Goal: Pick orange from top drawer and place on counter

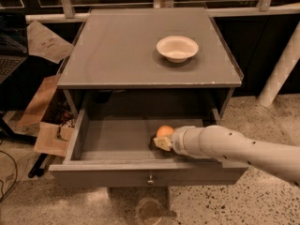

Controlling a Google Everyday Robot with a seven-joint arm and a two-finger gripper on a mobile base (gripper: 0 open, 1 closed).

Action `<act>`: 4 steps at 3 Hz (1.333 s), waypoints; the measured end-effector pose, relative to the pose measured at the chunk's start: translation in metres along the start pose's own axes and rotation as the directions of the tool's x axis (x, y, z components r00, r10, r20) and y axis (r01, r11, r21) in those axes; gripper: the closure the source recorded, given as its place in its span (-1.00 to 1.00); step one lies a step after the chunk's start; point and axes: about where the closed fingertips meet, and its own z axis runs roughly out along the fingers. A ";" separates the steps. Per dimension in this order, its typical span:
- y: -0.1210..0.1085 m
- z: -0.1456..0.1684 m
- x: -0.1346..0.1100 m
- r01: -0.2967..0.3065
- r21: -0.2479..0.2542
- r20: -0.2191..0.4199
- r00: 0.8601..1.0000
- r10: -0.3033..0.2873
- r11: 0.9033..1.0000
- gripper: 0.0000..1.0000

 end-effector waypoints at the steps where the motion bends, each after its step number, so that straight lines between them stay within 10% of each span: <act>1: 0.017 -0.022 -0.022 0.074 -0.031 0.020 0.997 -0.074 0.997 1.00; 4: 0.068 -0.081 -0.075 0.290 -0.159 0.047 0.957 -0.286 0.944 1.00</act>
Offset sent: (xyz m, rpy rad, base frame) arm -0.0354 0.0196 0.1135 -0.0301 -0.1515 0.2268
